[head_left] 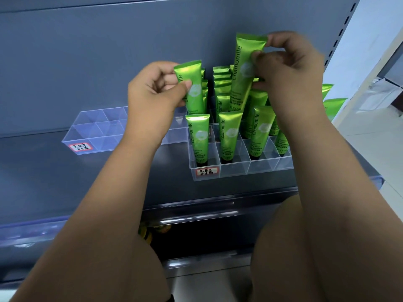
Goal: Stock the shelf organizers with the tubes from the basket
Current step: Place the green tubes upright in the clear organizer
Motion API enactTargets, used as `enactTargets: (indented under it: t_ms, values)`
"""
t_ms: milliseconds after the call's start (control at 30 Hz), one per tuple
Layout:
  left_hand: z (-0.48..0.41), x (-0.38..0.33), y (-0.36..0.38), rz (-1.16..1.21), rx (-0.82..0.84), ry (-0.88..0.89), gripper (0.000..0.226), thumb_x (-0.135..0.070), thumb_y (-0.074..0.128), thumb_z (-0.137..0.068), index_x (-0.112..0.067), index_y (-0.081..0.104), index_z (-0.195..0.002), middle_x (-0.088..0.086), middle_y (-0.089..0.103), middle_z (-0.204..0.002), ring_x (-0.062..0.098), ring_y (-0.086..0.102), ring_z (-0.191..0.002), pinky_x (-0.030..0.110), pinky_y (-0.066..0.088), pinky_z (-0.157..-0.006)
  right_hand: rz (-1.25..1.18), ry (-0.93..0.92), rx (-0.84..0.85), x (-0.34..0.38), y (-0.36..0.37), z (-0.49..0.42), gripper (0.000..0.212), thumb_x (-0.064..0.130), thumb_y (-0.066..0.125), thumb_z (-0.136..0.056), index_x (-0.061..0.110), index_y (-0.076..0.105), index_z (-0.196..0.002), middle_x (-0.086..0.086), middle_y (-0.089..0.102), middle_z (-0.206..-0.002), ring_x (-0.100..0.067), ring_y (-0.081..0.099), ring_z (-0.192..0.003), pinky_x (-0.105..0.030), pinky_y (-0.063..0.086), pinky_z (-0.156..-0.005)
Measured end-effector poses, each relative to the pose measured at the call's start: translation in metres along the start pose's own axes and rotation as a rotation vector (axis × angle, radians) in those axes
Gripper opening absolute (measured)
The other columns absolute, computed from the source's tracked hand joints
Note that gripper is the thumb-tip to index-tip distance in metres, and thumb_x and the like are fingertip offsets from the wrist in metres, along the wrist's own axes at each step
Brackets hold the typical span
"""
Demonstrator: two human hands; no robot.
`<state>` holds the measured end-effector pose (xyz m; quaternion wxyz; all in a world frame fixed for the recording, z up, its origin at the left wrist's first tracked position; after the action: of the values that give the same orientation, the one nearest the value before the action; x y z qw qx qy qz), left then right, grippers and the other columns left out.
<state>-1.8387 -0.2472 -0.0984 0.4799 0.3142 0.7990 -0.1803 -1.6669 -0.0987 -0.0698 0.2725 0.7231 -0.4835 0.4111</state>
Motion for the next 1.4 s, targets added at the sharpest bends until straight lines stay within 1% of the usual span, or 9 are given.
enactTargets:
  t_ms: [67,167,400,533,600,733,900,1300,1400]
  values:
    - [0.001,0.002,0.001,-0.018,0.001,-0.022,0.020,0.005,0.070,-0.089,-0.007,0.064,-0.103,-0.015,0.068,-0.068,0.012,0.068,-0.076,0.034,0.061,-0.069,0.012,0.003,0.005,-0.001,0.000,0.000,0.010,0.020,0.068,-0.089,0.029,0.064,-0.089,-0.013,0.065,-0.075,-0.042,0.071,-0.085,-0.048,0.063,-0.066]
    - [0.001,0.007,0.000,-0.050,0.001,-0.056,0.022,0.004,0.073,-0.088,-0.012,0.064,-0.101,-0.016,0.063,-0.065,0.010,0.064,-0.071,0.036,0.062,-0.071,0.052,0.011,0.018,-0.004,0.001,0.001,0.009,0.021,0.069,-0.089,0.029,0.064,-0.090,-0.022,0.069,-0.081,-0.043,0.070,-0.083,-0.050,0.062,-0.067]
    - [0.002,0.015,0.001,-0.067,-0.021,-0.105,0.024,0.004,0.075,-0.086,-0.012,0.066,-0.100,0.000,0.056,-0.075,0.009,0.059,-0.066,0.029,0.060,-0.067,0.109,-0.001,0.031,-0.013,0.004,0.001,0.008,0.026,0.067,-0.090,0.032,0.069,-0.085,-0.008,0.073,-0.080,-0.038,0.072,-0.078,-0.057,0.058,-0.068]
    - [0.003,0.020,-0.001,-0.069,-0.028,-0.132,0.024,0.003,0.077,-0.085,-0.014,0.067,-0.098,0.001,0.055,-0.076,0.014,0.058,-0.070,0.040,0.063,-0.073,0.141,-0.005,0.046,-0.017,0.006,-0.001,0.015,0.026,0.067,-0.089,0.033,0.073,-0.077,0.013,0.073,-0.076,-0.018,0.074,-0.081,-0.052,0.060,-0.078]
    - [0.004,0.022,-0.001,-0.085,-0.029,-0.138,0.025,0.003,0.077,-0.084,-0.016,0.068,-0.097,0.000,0.057,-0.077,0.015,0.059,-0.071,0.039,0.063,-0.071,0.169,-0.014,0.060,-0.018,0.008,-0.001,0.016,0.025,0.069,-0.088,0.033,0.074,-0.075,0.017,0.072,-0.075,-0.012,0.072,-0.080,-0.050,0.060,-0.078]
    - [0.006,0.027,0.001,-0.114,-0.024,-0.142,0.026,0.003,0.077,-0.085,-0.016,0.067,-0.098,0.001,0.055,-0.081,0.015,0.058,-0.074,0.029,0.061,-0.065,0.199,-0.042,0.070,-0.019,0.009,-0.001,0.011,0.026,0.070,-0.088,0.029,0.078,-0.081,0.014,0.074,-0.078,-0.011,0.071,-0.077,-0.045,0.061,-0.078]
    - [0.008,0.031,-0.002,-0.122,-0.027,-0.154,0.023,0.002,0.076,-0.086,-0.012,0.066,-0.101,0.002,0.050,-0.080,0.013,0.058,-0.073,0.030,0.062,-0.068,0.234,-0.060,0.081,-0.018,0.010,-0.001,0.011,0.022,0.070,-0.089,0.022,0.080,-0.088,0.012,0.075,-0.080,0.001,0.065,-0.068,-0.021,0.052,-0.071]
    - [0.004,0.035,-0.007,-0.114,0.013,-0.180,0.025,0.006,0.076,-0.085,-0.009,0.067,-0.101,0.001,0.053,-0.079,0.008,0.058,-0.070,0.032,0.063,-0.074,0.332,-0.094,0.125,-0.015,0.013,0.001,0.012,0.019,0.071,-0.090,0.015,0.082,-0.089,0.021,0.069,-0.072,0.010,0.062,-0.067,-0.012,0.046,-0.068]
    - [0.004,0.038,-0.007,-0.132,0.018,-0.193,0.025,0.007,0.077,-0.083,-0.006,0.067,-0.102,0.002,0.055,-0.079,0.008,0.058,-0.067,0.033,0.064,-0.075,0.366,-0.107,0.126,-0.014,0.014,0.001,0.013,0.021,0.071,-0.089,0.014,0.082,-0.088,0.008,0.076,-0.079,-0.003,0.071,-0.075,-0.018,0.053,-0.069]
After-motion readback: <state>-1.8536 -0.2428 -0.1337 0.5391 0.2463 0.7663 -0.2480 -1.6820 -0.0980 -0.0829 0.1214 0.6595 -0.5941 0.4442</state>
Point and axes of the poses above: each hand's wrist, its own z-axis away from the middle knuckle, its own y-axis out of the palm, x = y × z, the point moved 4 cm from there along -z, towards the middle knuckle
